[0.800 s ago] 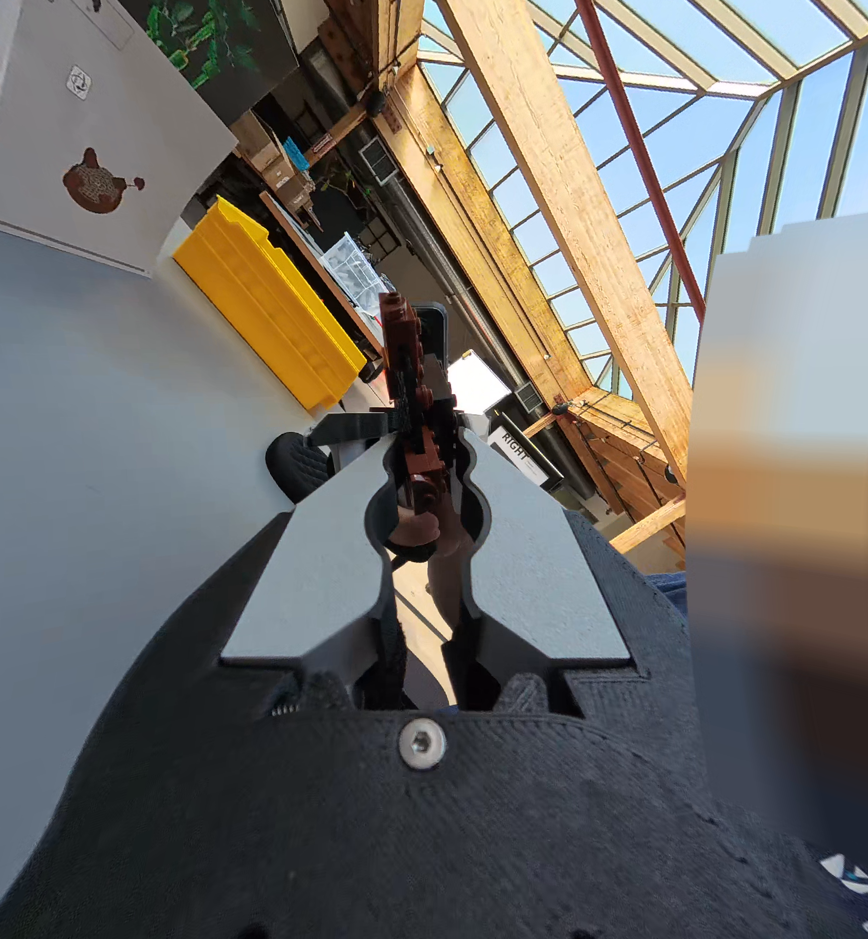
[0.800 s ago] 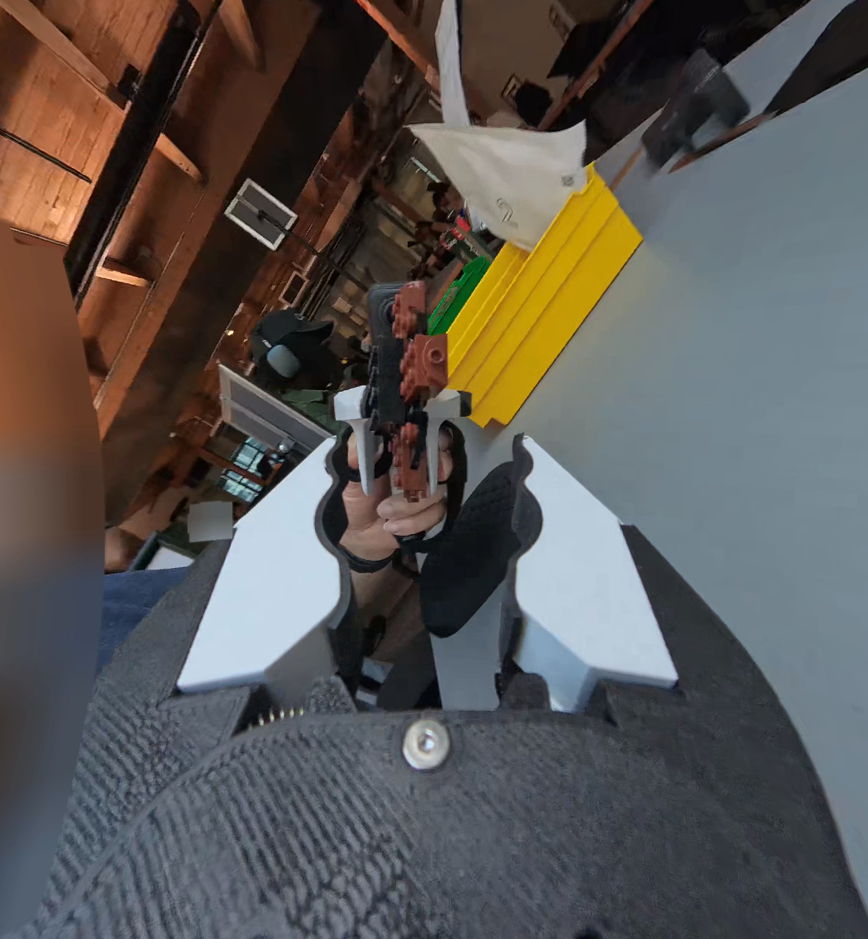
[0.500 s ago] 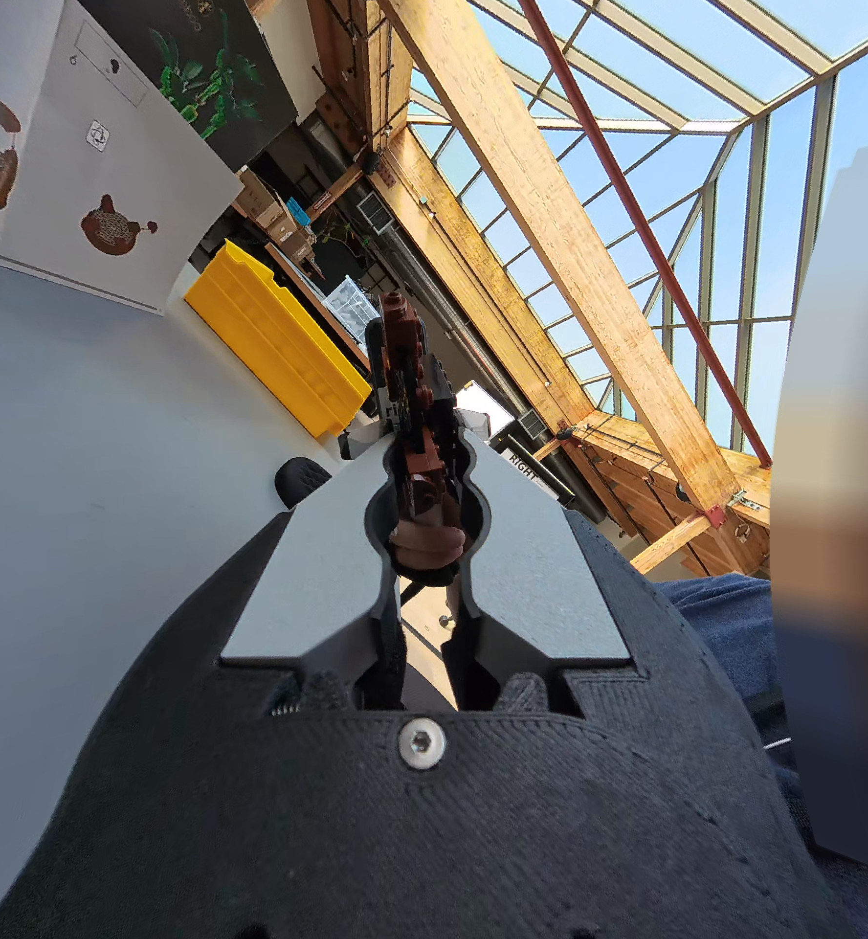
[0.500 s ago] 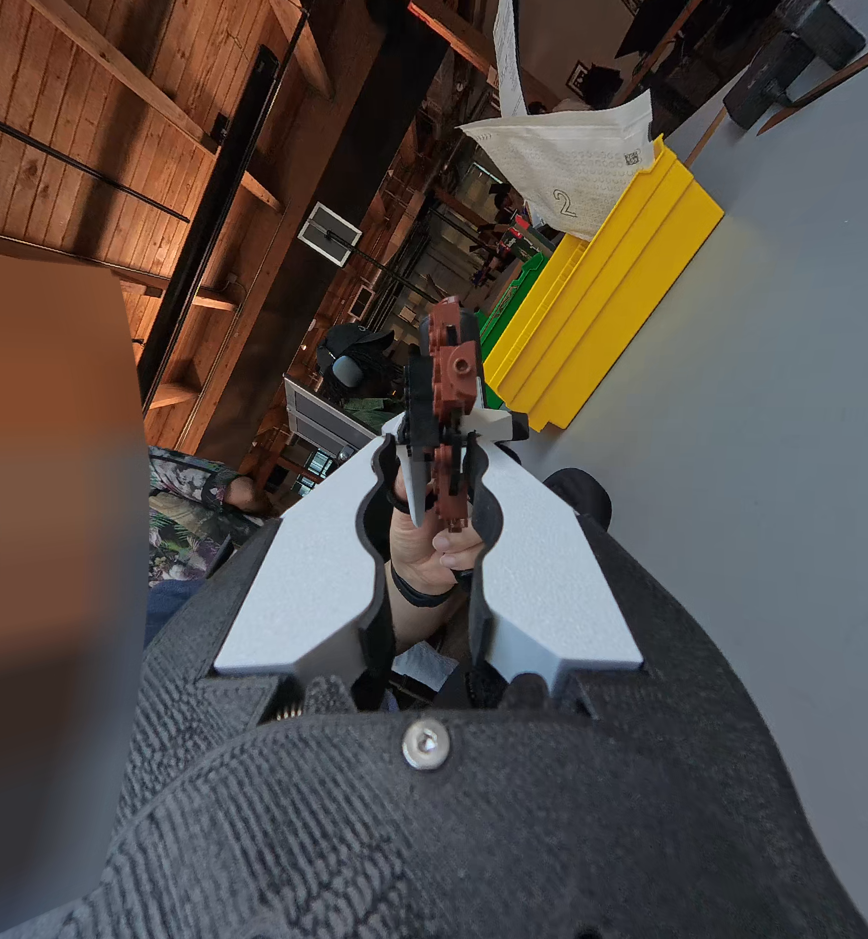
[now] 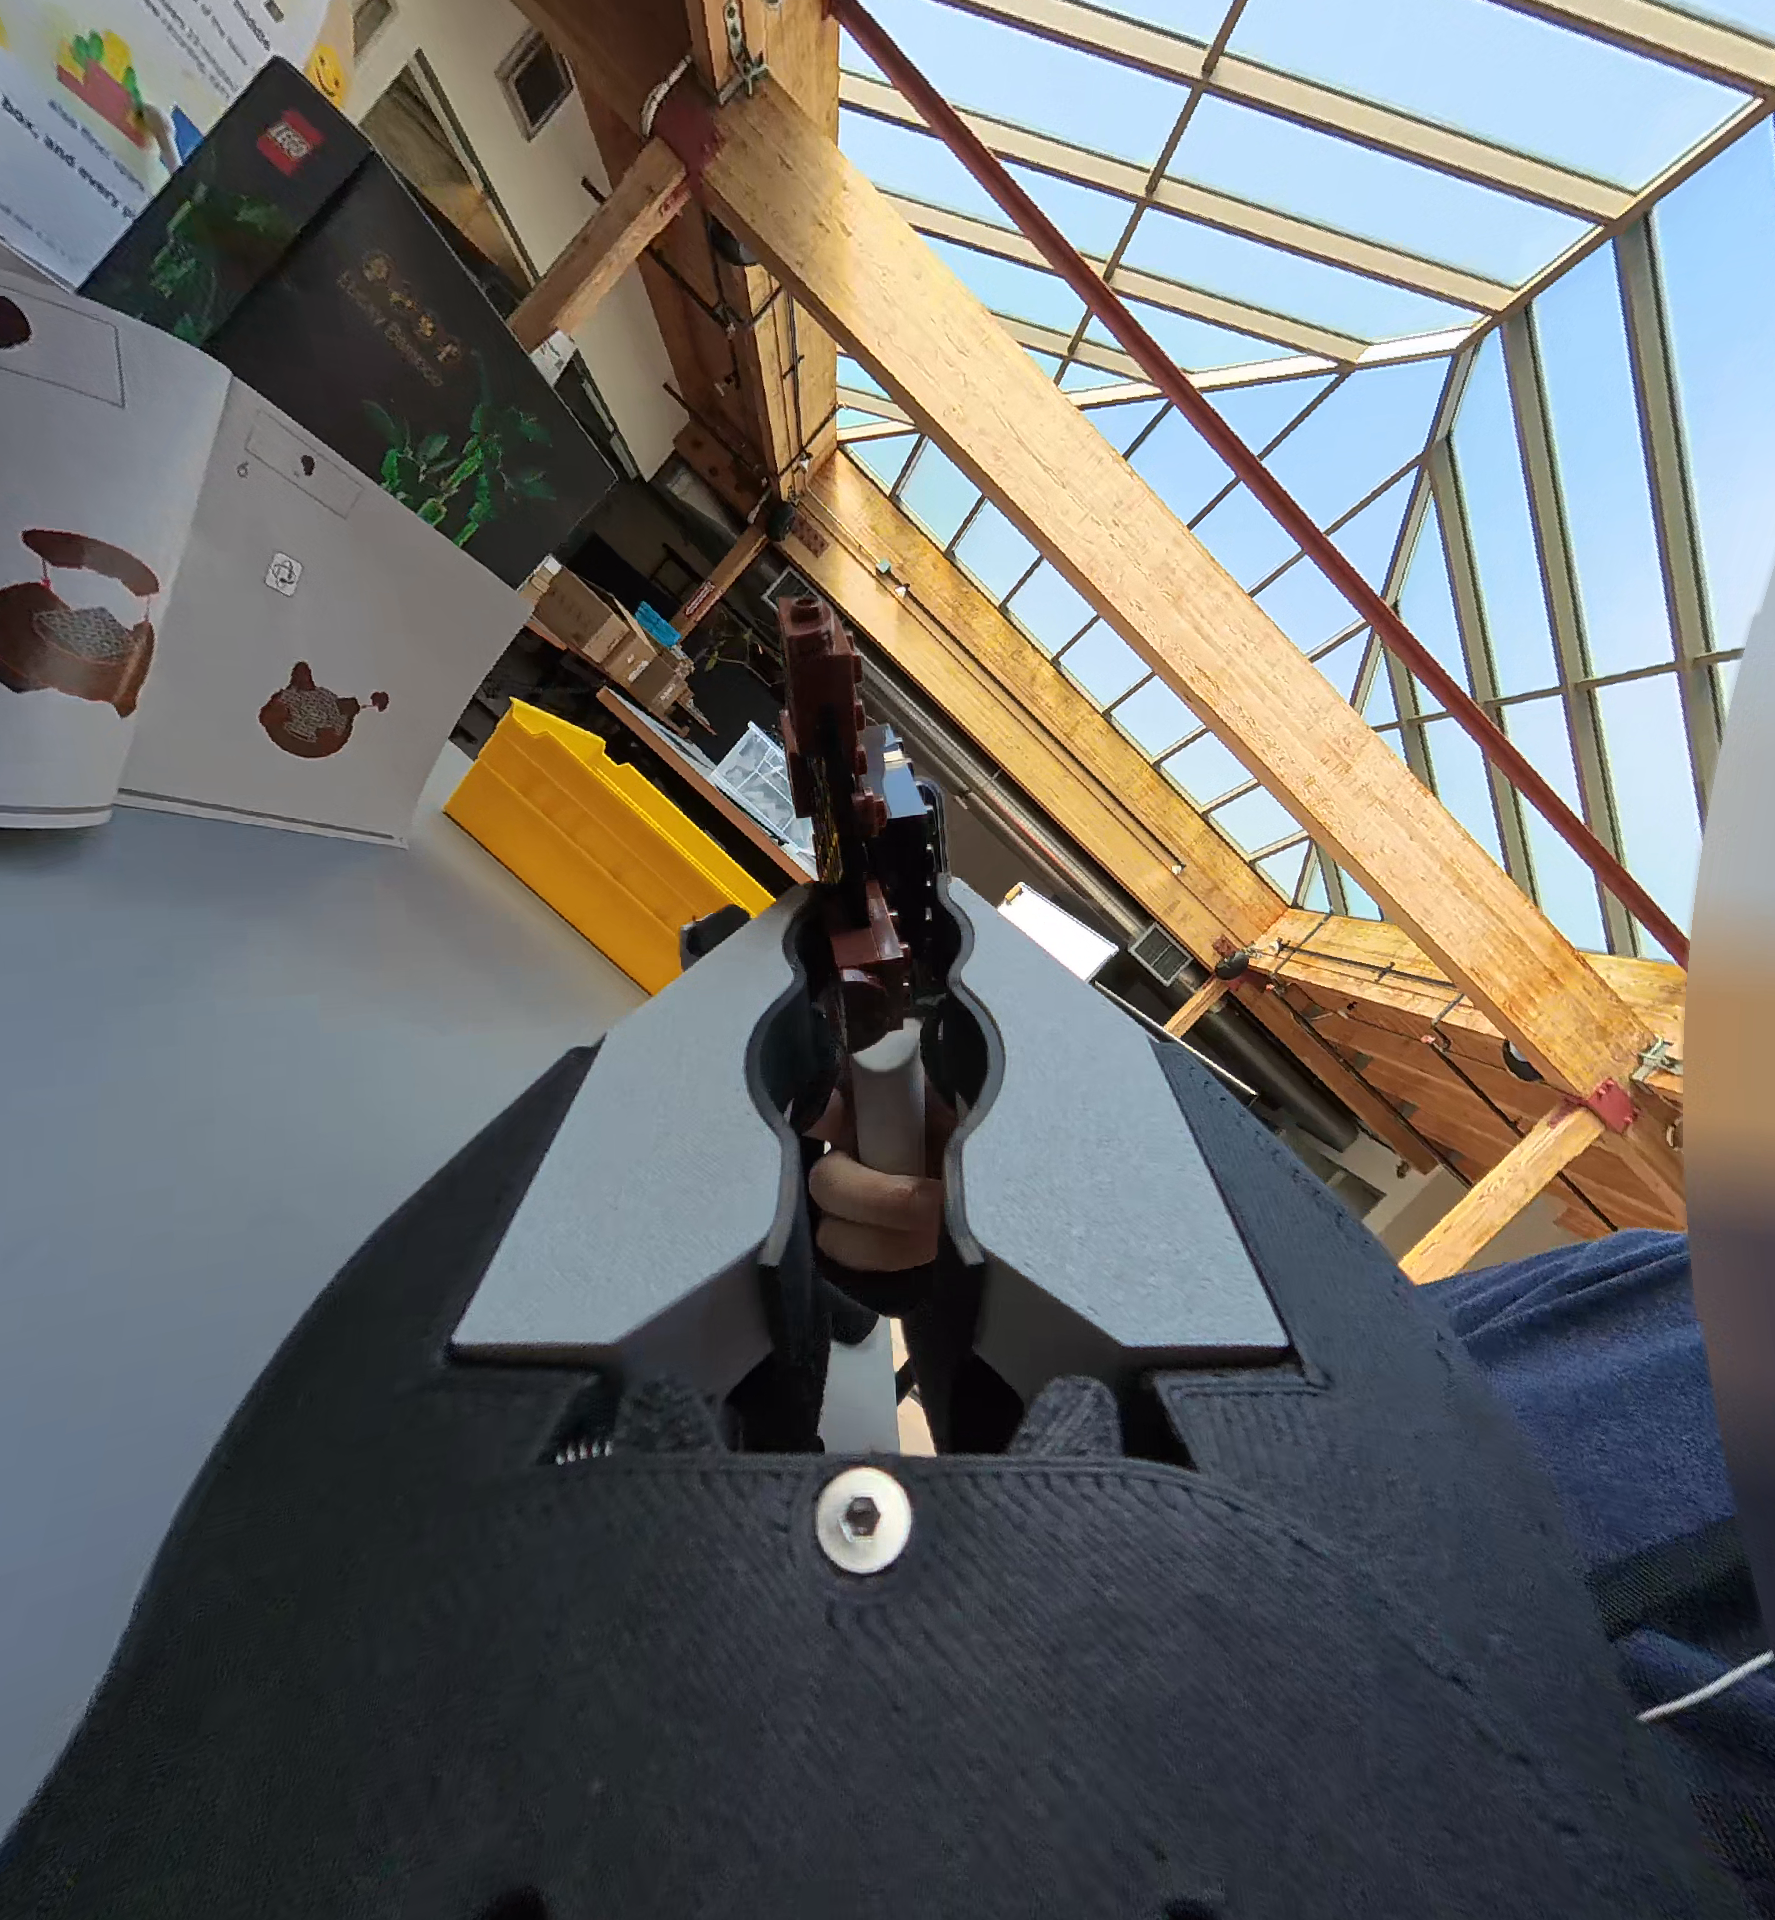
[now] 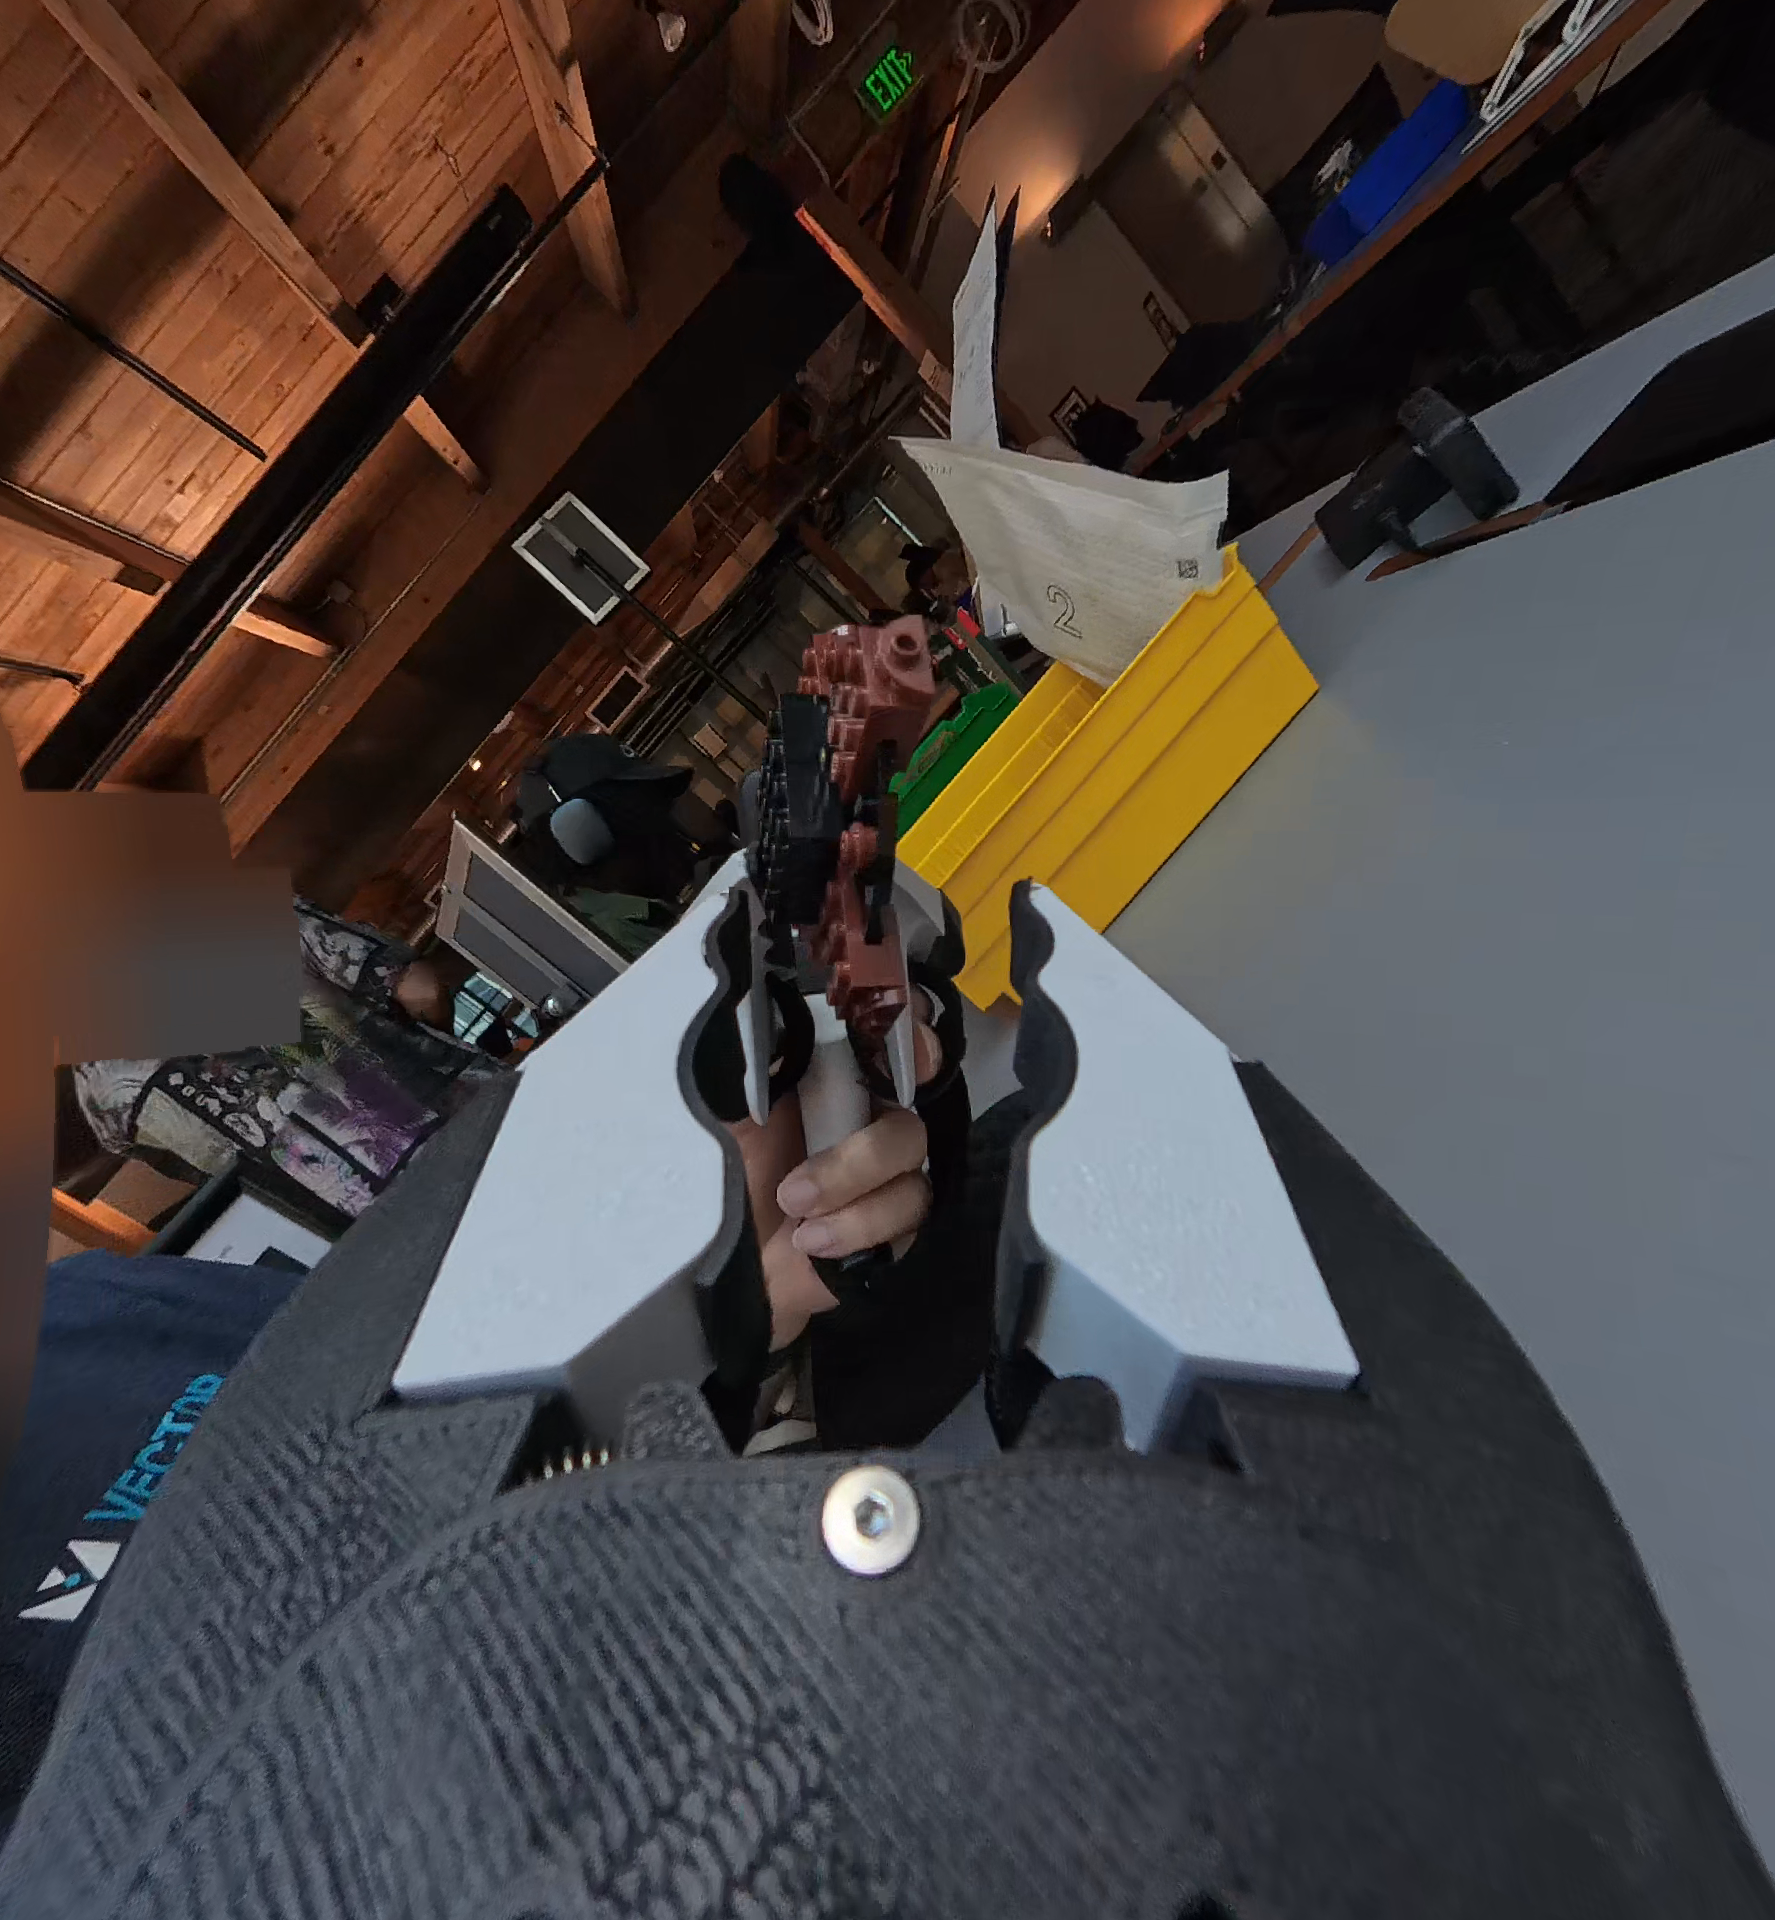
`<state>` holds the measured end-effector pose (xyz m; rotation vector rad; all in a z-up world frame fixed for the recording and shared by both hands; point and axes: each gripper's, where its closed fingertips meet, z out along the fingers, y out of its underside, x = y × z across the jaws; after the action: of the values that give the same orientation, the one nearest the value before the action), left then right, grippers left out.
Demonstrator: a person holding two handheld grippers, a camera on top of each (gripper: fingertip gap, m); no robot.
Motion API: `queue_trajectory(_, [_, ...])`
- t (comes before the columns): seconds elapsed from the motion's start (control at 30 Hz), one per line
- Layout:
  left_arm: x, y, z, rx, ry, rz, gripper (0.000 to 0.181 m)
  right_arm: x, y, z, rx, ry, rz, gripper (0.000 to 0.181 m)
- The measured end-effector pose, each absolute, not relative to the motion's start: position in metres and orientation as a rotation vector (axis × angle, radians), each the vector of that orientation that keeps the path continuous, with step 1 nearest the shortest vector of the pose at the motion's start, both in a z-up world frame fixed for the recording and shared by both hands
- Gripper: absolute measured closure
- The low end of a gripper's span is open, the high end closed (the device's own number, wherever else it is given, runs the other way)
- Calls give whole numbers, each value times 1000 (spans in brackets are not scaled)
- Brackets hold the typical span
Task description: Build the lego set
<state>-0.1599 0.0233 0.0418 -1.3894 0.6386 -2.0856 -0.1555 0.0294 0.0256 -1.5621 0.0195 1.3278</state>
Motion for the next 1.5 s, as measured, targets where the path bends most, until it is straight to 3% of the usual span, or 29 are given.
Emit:
queue_trajectory(0.13, [-157,23,42,-1353,573,-1979,165,-151,31,38,-1396,146,1422,158])
queue_trajectory(0.7, [-155,27,33,-1323,375,-2136,165,-147,35,33,-1327,239,1491,164])
queue_trajectory(0.73, [-156,27,35,-1310,382,-2135,165,-148,34,36,-1314,230,1508,161])
queue_trajectory(0.8, [-161,24,43,-1235,378,-2158,165,-149,35,37,-1323,234,1523,129])
queue_trajectory(1.0, [-171,15,54,-1089,462,-2130,165,-172,20,48,-1364,9,1386,135])
queue_trajectory(1.13, [-172,4,60,-1025,492,-2105,166,-175,16,60,-1309,13,1458,156])
queue_trajectory(1.5, [-172,-8,63,-955,527,-2149,165,-174,6,67,-1341,-119,1311,162])
